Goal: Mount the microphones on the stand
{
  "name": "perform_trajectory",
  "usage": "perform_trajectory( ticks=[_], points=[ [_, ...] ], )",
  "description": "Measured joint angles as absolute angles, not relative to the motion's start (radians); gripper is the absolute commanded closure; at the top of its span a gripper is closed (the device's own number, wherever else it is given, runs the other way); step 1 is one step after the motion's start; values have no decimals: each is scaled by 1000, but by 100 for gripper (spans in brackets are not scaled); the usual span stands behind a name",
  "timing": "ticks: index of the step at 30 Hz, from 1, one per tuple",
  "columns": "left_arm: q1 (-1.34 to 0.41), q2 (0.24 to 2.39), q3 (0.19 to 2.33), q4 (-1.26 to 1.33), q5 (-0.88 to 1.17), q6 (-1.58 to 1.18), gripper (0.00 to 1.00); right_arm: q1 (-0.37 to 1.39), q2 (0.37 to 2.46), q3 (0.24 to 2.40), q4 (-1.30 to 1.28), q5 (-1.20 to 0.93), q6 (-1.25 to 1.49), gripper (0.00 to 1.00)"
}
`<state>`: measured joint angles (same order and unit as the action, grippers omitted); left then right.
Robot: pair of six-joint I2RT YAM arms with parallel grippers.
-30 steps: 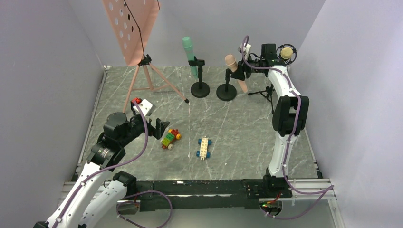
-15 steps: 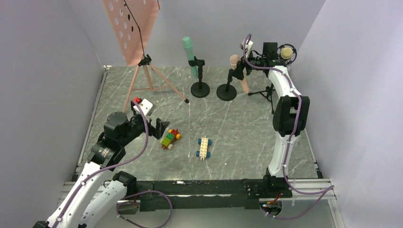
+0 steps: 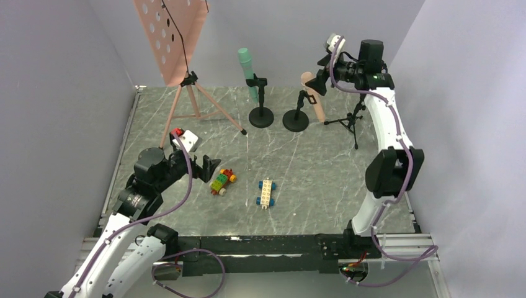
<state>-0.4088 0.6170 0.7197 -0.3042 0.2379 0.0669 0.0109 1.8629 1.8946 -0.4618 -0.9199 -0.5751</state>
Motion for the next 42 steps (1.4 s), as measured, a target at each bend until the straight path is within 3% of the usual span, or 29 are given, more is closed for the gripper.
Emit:
perform_trajectory(
  ticks=[9,16,22,31,42],
  points=[
    [-409,607,721,-313,195,59,1,-17,1497,1544,-441,-900,-525,0],
    [-407,645,726,-350,118,37,1,-219,1185,1272,-400,-926,-287,0],
    [-368,622,762,-391,45,11,1,-251,951,1069,-416,-752,-144,0],
    [-207,560,740,-408,-20,-74,1,-254,788,925,-413,-549,-47,0],
    [-196,509,704,-430,-29,-63,1,-274,749,807,-345,-506,-19,0]
  ],
)
